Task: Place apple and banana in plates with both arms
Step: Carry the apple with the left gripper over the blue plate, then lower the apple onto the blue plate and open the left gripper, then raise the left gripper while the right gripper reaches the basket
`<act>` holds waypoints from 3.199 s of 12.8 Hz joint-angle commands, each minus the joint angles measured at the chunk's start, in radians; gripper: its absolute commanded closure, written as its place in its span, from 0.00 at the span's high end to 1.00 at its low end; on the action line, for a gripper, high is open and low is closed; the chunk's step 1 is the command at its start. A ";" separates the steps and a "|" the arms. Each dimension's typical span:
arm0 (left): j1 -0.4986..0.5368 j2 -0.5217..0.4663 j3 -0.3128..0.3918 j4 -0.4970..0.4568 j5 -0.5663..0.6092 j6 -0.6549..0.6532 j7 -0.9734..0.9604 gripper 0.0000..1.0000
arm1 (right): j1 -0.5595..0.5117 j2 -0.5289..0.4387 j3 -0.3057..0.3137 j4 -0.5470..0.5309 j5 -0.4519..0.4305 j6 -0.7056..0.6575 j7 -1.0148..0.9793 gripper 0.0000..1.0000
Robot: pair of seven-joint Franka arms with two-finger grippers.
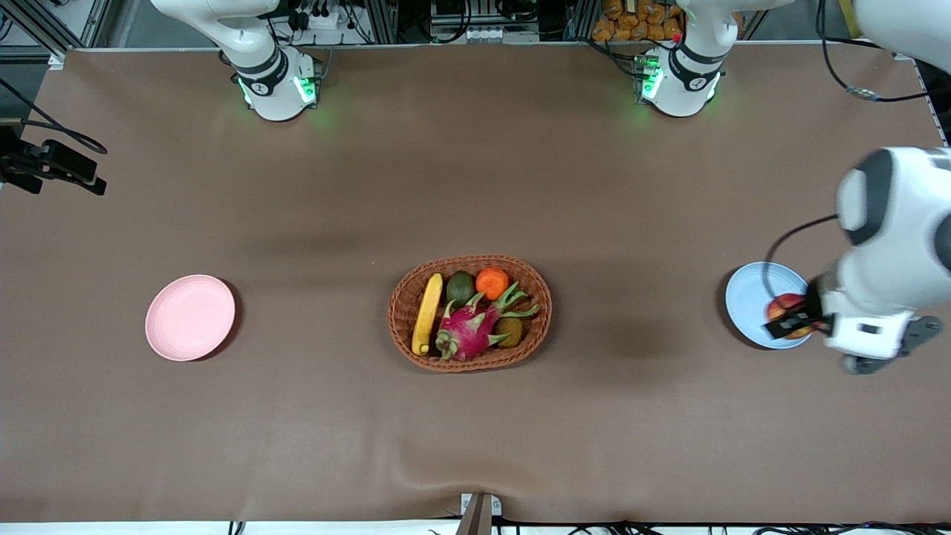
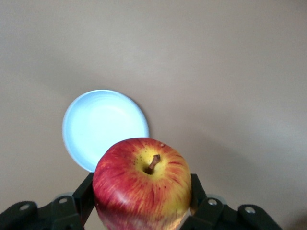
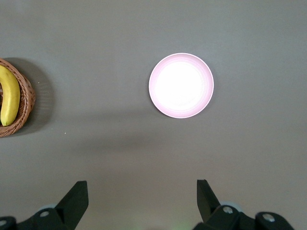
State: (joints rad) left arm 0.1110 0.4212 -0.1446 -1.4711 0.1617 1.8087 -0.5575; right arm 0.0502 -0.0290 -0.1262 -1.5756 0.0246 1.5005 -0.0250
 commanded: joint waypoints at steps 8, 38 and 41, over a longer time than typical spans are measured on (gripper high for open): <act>0.156 -0.101 -0.026 -0.655 -0.021 0.659 0.128 0.00 | 0.010 0.004 -0.001 0.013 -0.012 -0.011 -0.004 1.00; 0.234 -0.226 -0.144 -0.433 0.063 0.346 0.119 1.00 | 0.301 0.194 0.000 0.014 0.015 0.055 -0.007 1.00; 0.236 -0.235 -0.168 -0.263 -0.022 0.119 0.143 1.00 | 0.391 0.308 0.000 0.070 0.020 0.119 0.008 1.00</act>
State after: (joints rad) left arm 0.3374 0.1779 -0.2952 -1.8299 0.1800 2.0358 -0.4337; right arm 0.3941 0.1957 -0.1152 -1.5790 0.0329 1.5918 -0.0250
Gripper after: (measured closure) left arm 0.000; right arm 0.000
